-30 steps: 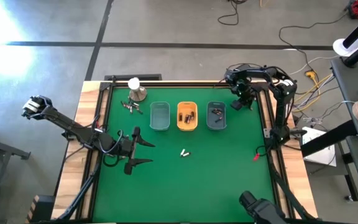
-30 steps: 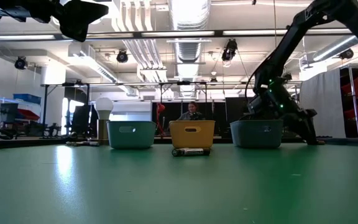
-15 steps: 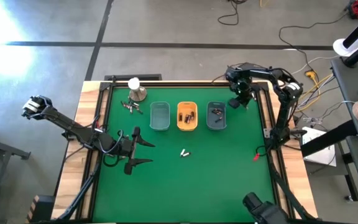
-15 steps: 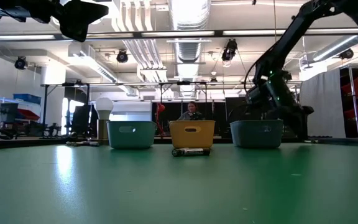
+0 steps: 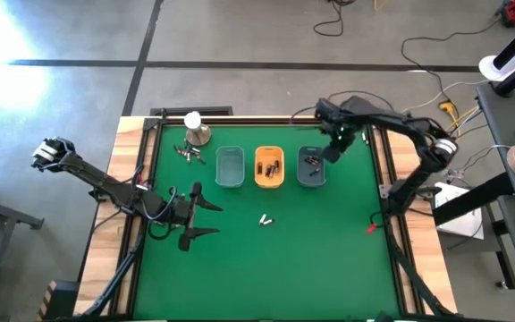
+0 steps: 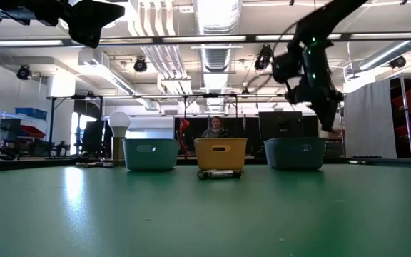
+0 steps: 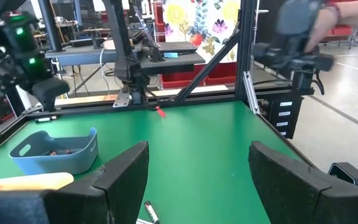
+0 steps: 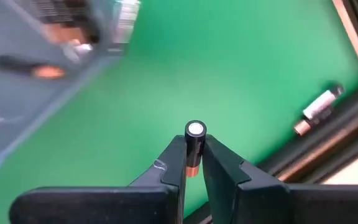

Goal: Sort batteries
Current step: Put the small black battery into the blue bin

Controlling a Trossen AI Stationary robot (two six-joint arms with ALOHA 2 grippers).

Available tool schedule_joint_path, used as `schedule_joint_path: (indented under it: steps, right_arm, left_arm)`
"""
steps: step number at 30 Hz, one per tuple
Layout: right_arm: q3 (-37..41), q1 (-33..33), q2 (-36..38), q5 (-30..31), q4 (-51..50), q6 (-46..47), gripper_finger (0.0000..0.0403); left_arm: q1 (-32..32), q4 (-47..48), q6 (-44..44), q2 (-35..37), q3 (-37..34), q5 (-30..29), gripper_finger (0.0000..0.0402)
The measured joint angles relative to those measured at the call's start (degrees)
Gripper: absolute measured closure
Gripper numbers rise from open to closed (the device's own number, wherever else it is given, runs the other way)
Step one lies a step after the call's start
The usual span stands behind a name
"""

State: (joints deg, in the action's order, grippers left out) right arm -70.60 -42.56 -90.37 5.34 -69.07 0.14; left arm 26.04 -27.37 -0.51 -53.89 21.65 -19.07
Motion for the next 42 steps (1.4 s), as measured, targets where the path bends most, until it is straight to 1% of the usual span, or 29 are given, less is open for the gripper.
schedule_joint_path:
  steps: [4, 7, 10, 18, 23, 28, 31, 35, 38, 42]
  right_arm:
    - [0.03, 7.97, 2.04, 0.44, 2.56, -1.43, 0.0369]
    - [0.28, 12.44, 2.09, 0.60, 4.79, -7.05, 0.0369]
    - [0.30, 14.81, 0.77, 0.59, 6.48, -12.01, 0.0369]
    - [-0.22, 15.19, -6.24, -0.04, 11.75, -13.50, 0.0369]
    - [-1.27, 15.21, -10.74, -2.35, 12.81, -14.78, 0.0369]
    - [-2.03, 15.19, -14.85, -2.40, 12.87, -16.20, 0.0369]
    - [-2.34, 15.31, -16.62, -2.40, 12.91, -16.65, 0.0369]
    - [-2.35, 15.65, -17.18, -2.37, 12.87, -15.75, 0.0368]
    - [-2.35, 15.69, -17.00, -2.61, 12.82, -12.18, 0.0350]
    - [-2.41, 15.69, -15.65, -2.75, 12.45, -8.87, 0.0305]
  left_arm:
    - [0.00, -0.05, 0.00, 0.02, 0.00, -0.02, 0.0149]
    - [0.00, -0.09, 0.00, 0.02, 0.00, -0.02, 0.0149]
    - [0.00, -0.42, 0.00, 0.02, 0.00, -0.02, 0.0149]
    - [0.00, -0.66, 0.00, 0.00, 0.00, -0.02, 0.0149]
    - [0.00, -0.61, 0.15, 0.00, 0.00, -0.02, 0.0149]
    - [0.00, -0.59, 0.50, 0.00, 0.00, -0.02, 0.0149]
    - [0.00, -0.53, 0.61, 0.00, 0.00, -0.02, 0.0149]
    - [0.00, -0.50, 0.63, 0.00, 0.00, -0.02, 0.0149]
    - [0.00, -0.46, 0.76, 0.00, 0.00, -0.02, 0.0149]
    - [0.00, -0.44, 0.96, 0.00, 0.00, -0.04, 0.0149]
